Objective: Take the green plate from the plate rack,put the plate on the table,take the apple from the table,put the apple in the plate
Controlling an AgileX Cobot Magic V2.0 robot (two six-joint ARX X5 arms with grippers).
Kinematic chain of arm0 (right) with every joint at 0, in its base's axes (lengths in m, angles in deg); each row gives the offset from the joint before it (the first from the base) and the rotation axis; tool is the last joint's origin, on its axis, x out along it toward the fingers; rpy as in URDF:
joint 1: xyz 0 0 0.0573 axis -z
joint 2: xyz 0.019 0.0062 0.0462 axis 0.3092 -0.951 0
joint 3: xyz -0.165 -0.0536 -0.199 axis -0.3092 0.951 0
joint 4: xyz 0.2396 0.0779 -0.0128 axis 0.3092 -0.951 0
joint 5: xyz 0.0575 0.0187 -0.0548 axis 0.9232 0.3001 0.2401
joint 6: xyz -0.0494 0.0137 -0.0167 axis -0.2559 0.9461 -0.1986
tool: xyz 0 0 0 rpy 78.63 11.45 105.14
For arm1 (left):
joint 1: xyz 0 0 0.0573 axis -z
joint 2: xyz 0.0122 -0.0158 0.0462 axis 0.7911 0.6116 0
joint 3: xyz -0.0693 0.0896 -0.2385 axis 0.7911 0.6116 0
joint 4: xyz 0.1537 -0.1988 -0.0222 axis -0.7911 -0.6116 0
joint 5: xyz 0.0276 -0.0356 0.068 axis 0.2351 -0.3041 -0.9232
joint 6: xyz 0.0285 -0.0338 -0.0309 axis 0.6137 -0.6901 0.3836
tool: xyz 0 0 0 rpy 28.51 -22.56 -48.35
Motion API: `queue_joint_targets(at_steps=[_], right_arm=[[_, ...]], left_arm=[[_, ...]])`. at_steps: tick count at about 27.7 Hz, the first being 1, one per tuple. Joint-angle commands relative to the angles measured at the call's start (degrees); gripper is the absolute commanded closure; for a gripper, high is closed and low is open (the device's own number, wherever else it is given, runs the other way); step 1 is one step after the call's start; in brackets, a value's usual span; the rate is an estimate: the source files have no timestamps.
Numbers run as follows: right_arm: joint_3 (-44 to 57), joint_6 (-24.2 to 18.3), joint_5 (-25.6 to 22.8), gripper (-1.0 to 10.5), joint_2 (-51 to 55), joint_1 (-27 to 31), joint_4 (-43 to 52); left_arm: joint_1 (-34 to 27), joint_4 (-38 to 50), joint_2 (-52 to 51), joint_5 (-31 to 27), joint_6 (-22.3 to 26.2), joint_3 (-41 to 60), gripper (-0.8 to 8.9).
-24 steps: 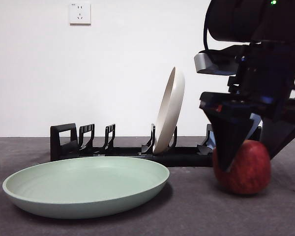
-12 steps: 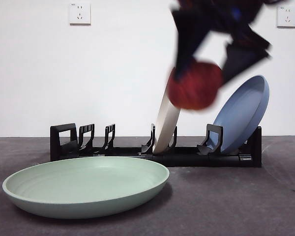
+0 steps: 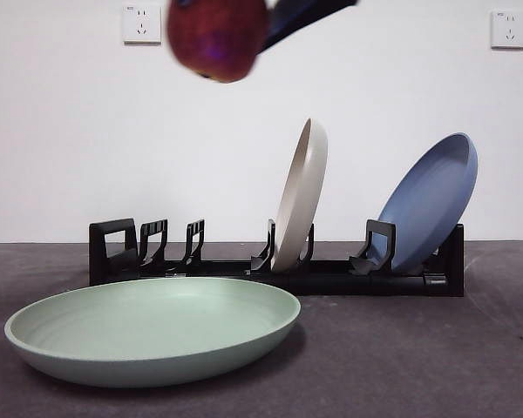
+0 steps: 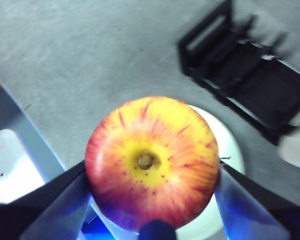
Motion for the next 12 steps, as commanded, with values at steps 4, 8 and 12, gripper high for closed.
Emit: queue_joint_targets(at_steps=[4, 8, 12], right_arm=[[-1.49, 0.9, -0.37, 9.6, -7.39, -2.43, 1.64], [-2.21, 0.87, -0.37, 9.6, -12.59, -3.3, 1.46], [-2.21, 0.87, -0.17, 9.6, -16.66, -3.65, 0.98]], left_arm=[[0.13, -0.17, -0.07, -0.02, -0.74, 0.2, 6.2], [0.13, -1.55, 0.0, 0.02, -1.2, 0.2, 6.2], [0.13, -2.62, 0.31, 2.84, -2.23, 0.2, 6.2]])
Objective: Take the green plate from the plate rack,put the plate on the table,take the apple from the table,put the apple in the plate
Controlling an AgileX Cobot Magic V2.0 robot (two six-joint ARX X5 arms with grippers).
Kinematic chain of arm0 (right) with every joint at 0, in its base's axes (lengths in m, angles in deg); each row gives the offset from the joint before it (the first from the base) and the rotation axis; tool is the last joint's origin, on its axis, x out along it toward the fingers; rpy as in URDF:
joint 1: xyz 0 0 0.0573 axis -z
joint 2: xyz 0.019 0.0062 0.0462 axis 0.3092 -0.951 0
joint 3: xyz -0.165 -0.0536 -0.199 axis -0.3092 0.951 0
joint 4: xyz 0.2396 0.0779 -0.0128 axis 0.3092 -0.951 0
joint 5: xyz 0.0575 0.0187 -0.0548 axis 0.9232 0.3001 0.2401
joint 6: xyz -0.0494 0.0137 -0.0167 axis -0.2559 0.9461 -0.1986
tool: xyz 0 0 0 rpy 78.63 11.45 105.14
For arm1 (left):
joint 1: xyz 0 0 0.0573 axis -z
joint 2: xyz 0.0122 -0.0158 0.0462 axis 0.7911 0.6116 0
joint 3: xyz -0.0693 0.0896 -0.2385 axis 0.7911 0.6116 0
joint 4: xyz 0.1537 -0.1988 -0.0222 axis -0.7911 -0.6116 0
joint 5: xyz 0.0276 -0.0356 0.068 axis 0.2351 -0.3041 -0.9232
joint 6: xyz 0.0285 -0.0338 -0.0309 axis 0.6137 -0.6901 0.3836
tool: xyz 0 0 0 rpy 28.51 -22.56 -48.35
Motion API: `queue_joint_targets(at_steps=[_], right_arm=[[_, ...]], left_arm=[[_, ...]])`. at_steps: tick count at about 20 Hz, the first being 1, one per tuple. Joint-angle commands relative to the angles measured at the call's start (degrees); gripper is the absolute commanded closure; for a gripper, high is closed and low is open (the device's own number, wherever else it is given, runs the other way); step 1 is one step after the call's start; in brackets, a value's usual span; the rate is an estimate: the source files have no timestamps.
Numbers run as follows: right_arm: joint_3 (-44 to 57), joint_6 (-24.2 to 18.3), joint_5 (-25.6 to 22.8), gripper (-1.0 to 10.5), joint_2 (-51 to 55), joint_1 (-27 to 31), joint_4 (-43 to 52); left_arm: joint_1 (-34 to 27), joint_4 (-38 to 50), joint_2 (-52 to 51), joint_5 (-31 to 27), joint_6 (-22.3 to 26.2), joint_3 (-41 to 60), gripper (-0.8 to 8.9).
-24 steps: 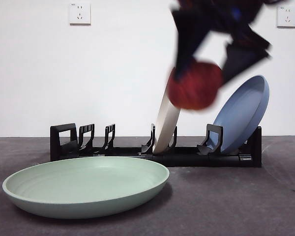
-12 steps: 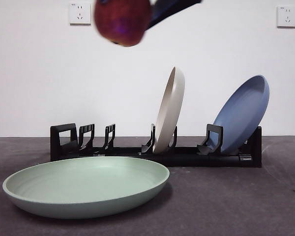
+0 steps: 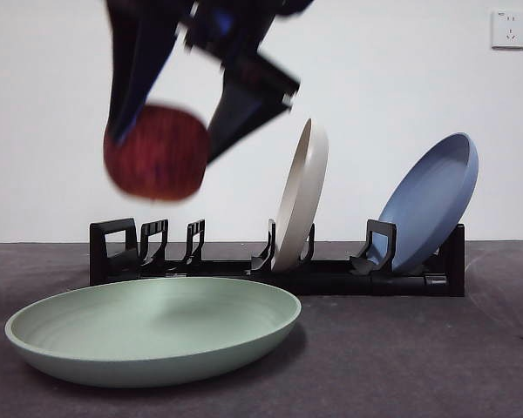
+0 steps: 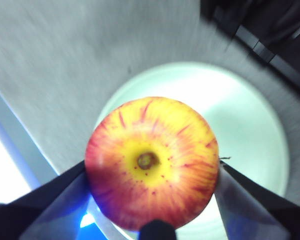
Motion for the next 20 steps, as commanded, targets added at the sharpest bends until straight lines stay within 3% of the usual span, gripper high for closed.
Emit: queue_joint_targets(at_steps=[1, 8, 20], right_arm=[[-0.39, 0.46, 0.02, 9.6, -2.62, -0.28, 0.11], [-0.39, 0.33, -0.02, 9.6, -7.3, -0.26, 0.17], [-0.37, -0.7, -2.84, 9.6, -14.47, -0.26, 0.37]], left_arm=[[0.13, 0.35, 0.13, 4.09, -1.14, 0.2, 6.2], [0.13, 0.35, 0.76, 11.15, -1.09, 0.2, 6.2], [0.13, 0.35, 1.14, 11.56, -1.05, 0.2, 6.2]])
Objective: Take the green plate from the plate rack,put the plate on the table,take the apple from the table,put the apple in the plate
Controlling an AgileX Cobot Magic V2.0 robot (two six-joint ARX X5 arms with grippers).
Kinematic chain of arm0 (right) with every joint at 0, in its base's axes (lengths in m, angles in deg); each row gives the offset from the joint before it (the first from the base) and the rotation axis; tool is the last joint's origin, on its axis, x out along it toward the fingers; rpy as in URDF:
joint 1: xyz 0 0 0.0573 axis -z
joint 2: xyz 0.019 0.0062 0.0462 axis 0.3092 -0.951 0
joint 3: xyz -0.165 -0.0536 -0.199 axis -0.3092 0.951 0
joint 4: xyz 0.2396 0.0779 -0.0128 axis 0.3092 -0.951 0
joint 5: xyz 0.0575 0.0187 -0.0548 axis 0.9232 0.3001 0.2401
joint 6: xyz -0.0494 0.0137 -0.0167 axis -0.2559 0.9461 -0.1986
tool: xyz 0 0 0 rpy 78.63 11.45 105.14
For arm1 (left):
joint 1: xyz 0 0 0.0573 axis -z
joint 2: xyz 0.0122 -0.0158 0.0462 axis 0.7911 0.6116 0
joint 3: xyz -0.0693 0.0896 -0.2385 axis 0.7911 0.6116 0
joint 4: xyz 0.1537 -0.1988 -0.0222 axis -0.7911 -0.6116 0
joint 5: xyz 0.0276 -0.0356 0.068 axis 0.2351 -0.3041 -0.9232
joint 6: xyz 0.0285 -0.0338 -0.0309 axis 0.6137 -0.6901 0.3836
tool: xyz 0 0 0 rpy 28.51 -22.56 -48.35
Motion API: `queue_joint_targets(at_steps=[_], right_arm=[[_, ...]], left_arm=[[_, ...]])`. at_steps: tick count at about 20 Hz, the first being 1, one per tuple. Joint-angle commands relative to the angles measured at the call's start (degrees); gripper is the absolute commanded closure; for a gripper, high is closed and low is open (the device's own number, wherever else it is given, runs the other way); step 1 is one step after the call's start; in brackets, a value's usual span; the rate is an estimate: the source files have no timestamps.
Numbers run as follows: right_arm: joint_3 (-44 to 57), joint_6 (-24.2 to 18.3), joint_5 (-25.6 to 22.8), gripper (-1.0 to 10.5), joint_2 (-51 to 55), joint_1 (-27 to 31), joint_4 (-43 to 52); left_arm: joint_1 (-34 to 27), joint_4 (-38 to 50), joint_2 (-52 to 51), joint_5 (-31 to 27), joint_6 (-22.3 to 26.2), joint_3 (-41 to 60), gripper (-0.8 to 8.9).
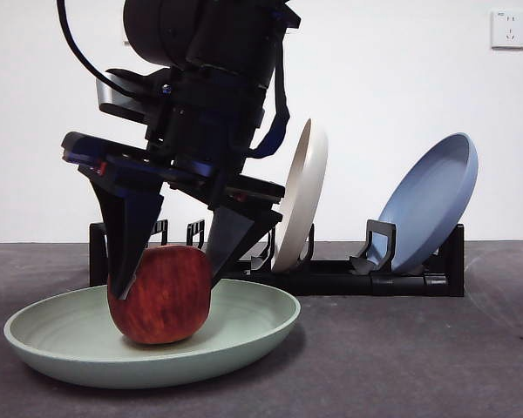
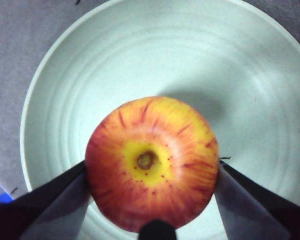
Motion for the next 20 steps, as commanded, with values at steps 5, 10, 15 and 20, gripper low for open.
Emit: queue_joint_targets(at_steps=[5, 10, 15, 20], right_arm=[[0.11, -0.44, -0.68, 5.9, -2.01, -0.09, -0.15], [0.09, -0.39, -0.68, 4.4, -1.95, -0.09, -0.37], [-2.86, -0.42, -0.7, 4.4, -1.92, -0.09, -3.89], [-13.16, -1.92, -0.66, 4.4, -1.9, -0.11, -15.21]], left_arm=[[0.13, 0.31, -0.11, 0.02, -0.28, 0.2, 6.2], [0.13, 0.31, -0.11, 0.02, -0.28, 0.2, 6.2], [0.13, 0.33, -0.11, 0.02, -0.28, 0.2, 6.2], [0.13, 0.31, -0.11, 0.02, -0.33, 0.2, 6.2]])
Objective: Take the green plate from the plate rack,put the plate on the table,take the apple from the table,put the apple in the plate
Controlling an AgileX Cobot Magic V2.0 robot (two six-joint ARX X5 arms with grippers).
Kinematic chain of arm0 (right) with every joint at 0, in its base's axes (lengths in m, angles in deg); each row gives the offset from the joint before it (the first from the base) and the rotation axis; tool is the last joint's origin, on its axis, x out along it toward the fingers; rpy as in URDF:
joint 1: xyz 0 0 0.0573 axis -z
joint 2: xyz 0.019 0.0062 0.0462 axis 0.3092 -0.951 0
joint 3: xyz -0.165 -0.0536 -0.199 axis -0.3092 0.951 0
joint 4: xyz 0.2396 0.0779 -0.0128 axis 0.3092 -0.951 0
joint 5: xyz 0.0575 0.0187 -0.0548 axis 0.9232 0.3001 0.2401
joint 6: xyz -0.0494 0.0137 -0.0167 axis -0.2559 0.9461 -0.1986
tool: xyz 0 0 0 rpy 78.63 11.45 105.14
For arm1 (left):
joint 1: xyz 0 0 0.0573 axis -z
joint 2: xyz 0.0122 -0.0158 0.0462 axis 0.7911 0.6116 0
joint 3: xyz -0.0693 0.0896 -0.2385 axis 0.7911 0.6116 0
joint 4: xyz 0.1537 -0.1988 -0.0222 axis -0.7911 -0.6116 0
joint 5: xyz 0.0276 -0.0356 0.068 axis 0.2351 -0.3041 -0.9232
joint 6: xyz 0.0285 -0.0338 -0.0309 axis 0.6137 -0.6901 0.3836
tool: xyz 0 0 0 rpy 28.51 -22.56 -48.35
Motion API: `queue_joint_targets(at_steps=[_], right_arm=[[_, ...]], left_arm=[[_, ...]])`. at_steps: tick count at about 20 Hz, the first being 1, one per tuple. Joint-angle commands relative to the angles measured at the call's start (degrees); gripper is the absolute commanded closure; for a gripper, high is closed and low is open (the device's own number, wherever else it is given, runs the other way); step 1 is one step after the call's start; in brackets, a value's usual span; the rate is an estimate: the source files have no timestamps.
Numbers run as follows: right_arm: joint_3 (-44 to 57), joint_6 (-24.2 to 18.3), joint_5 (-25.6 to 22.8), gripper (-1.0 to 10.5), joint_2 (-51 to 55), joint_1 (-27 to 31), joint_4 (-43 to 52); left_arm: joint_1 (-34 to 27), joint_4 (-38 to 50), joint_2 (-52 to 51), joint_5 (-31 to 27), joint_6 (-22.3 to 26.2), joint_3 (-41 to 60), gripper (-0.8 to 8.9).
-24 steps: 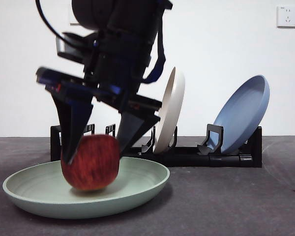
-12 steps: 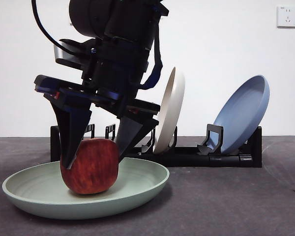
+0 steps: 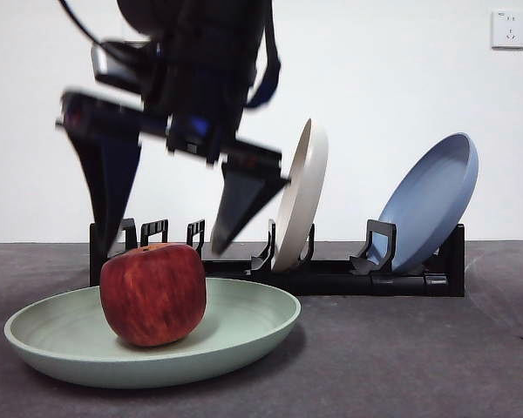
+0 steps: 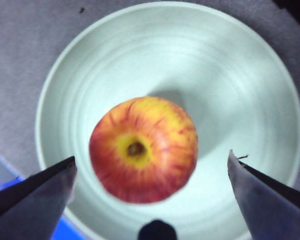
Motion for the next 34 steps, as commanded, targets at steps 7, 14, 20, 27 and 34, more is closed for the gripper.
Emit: queue_joint_targets(at_steps=[7, 14, 20, 27, 34], right_arm=[[-20.02, -7.13, -0.07, 4.5, 1.64, -0.07, -22.84], [-21.38, -6.93, -0.13, 4.5, 15.23, -0.04, -25.92], [-20.2, -4.46, -0.37, 4.5, 28.79, -0.04, -26.08], [-7.67, -1.14, -0.52, 7.1, 45.59, -0.04, -26.08], [-3.19, 0.59, -3.52, 9.6, 54.62, -0.04, -26.08]], left_arm=[[0.13, 0.31, -0.09, 0.0, -0.31, 0.2, 6.2], [0.13, 0.55, 2.14, -0.46, -0.07, 0.2, 6.2], [0.13, 0.81, 6.54, -0.46, 0.17, 0.2, 6.2], [0.13, 0.74, 10.62, -0.42, 0.17, 0.2, 6.3], [0.13, 0.68, 11.37, 0.2, 1.42, 0.2, 8.21]])
